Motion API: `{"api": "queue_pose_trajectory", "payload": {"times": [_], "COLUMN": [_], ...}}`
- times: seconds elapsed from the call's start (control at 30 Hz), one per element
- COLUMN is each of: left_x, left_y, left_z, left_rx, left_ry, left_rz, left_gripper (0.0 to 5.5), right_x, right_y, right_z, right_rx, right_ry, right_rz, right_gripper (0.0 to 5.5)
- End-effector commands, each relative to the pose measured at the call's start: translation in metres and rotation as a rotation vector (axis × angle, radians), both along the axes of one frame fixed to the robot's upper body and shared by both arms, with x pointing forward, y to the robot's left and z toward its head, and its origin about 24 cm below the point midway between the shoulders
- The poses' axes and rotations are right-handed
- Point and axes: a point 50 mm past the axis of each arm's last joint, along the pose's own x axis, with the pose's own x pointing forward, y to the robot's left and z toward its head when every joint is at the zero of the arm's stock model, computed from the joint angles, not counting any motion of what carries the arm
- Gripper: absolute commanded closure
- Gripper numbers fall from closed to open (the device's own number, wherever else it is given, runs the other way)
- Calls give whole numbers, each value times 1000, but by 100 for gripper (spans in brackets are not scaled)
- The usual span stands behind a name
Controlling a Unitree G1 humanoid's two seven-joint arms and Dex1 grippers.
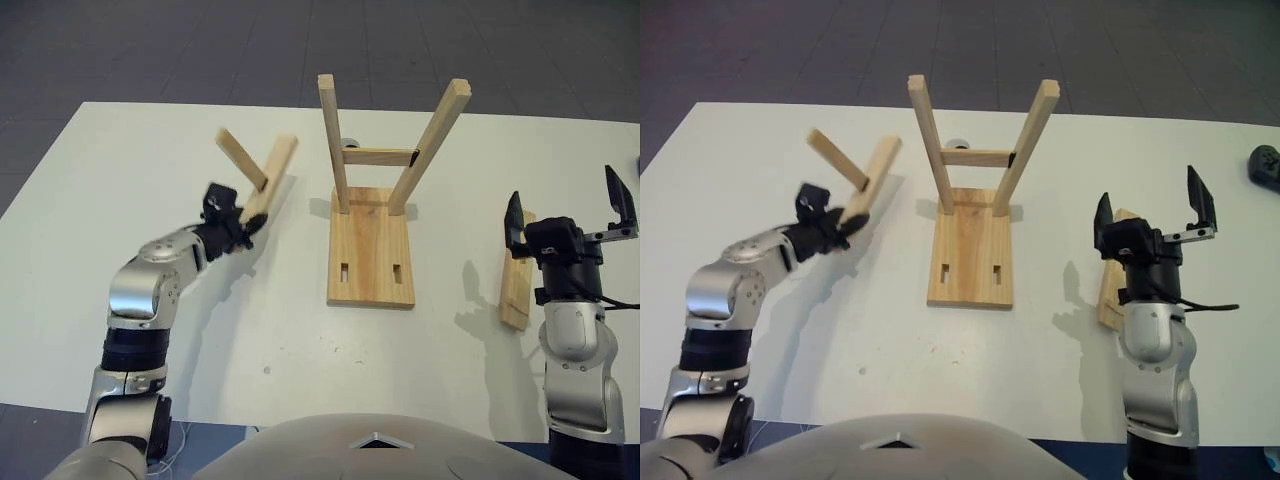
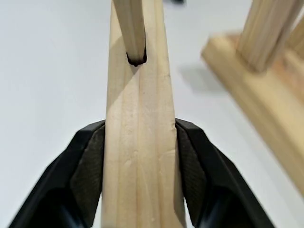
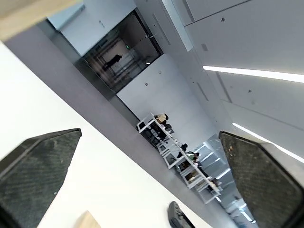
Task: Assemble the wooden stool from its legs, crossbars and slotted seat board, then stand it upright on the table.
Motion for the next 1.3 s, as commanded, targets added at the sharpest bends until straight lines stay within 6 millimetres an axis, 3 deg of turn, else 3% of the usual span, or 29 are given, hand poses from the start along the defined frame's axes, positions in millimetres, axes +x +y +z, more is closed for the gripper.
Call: {"api": "queue_pose_trajectory", "payload": {"times": [0.03,0.13,0.23,0.47,0.6,0.8,1.3], "left_x": [11,3,-7,-28,-35,-44,-40], "left_y": [-19,-36,-59,-99,-112,-126,-117], "left_z": [96,128,140,118,106,90,85], "left_rx": [-38,-13,-13,3,49,107,132], "left_ry": [-458,-619,-675,-624,-608,-605,-606], "left_rz": [-61,-176,-332,-644,-760,-871,-768], "left_gripper": [345,345,345,345,345,345,345], "right_x": [20,23,24,26,26,22,11], "right_y": [20,37,49,78,85,87,86], "right_z": [33,61,89,113,126,130,121], "right_rx": [515,761,923,1340,1477,1532,1409], "right_ry": [-43,-50,-87,-33,16,112,96], "right_rz": [291,560,750,989,1048,1049,911], "right_gripper": [10,10,10,10,10,10,238]}}
